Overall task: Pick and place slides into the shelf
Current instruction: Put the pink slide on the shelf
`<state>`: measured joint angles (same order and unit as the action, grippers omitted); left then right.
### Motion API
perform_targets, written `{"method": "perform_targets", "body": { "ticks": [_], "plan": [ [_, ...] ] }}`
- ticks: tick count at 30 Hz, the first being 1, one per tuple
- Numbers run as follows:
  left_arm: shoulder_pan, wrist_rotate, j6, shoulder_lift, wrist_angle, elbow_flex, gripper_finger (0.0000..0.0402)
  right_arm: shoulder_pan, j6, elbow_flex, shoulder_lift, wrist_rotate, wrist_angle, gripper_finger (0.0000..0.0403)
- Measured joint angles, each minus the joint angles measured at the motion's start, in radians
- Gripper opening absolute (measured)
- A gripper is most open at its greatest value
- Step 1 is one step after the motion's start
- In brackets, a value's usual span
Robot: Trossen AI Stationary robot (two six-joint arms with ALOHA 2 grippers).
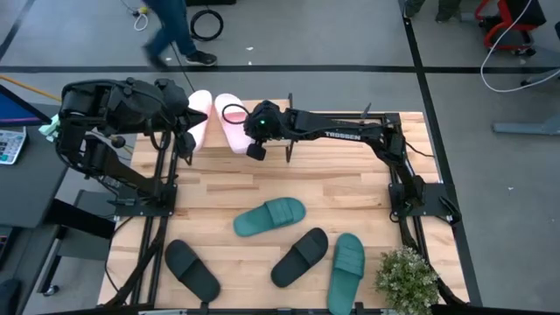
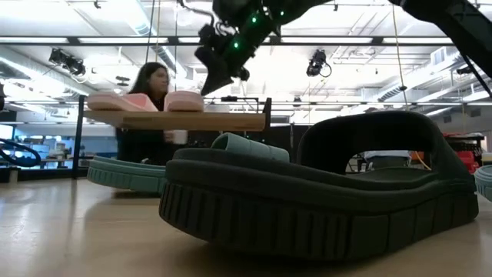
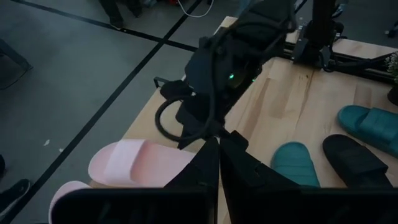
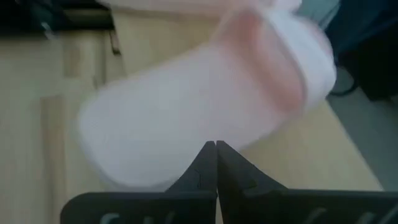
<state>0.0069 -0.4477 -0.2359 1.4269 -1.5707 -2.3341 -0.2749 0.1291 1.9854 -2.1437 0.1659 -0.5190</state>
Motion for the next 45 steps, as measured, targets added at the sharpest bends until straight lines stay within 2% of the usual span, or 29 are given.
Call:
{"method": "perform_targets", "body": {
  "ticks": [8, 12, 15, 25, 30, 40, 45],
  "plan": [
    [0.000, 0.000, 0.022, 0.000, 0.000, 0.000, 0.0018, -0.013, -0.021, 0.001, 0.002, -0.025, -0.097, 0.0000],
    [0.000, 0.000, 0.023, 0.000, 0.000, 0.000, 0.0024, -0.020, -0.042, 0.002, 0.001, -0.121, -0.084, 0.0000],
    [0.000, 0.000, 0.023, 0.000, 0.000, 0.000, 0.0024, -0.021, -0.066, 0.001, -0.010, -0.135, -0.080, 0.0000],
    [0.000, 0.000, 0.039, 0.000, 0.000, 0.000, 0.0020, -0.021, -0.054, 0.002, -0.039, -0.126, -0.007, 0.0000],
    [0.000, 0.000, 0.041, 0.000, 0.000, 0.000, 0.0026, -0.024, -0.049, 0.002, -0.043, -0.126, 0.098, 0.0000],
    [0.000, 0.000, 0.041, 0.000, 0.000, 0.000, 0.0018, -0.050, -0.057, 0.001, -0.073, -0.148, 0.146, 0.0000],
    [0.000, 0.000, 0.041, 0.000, 0.001, 0.000, 0.0018, -0.054, -0.050, 0.001, -0.084, -0.175, 0.233, 0.0000]
  ]
}}
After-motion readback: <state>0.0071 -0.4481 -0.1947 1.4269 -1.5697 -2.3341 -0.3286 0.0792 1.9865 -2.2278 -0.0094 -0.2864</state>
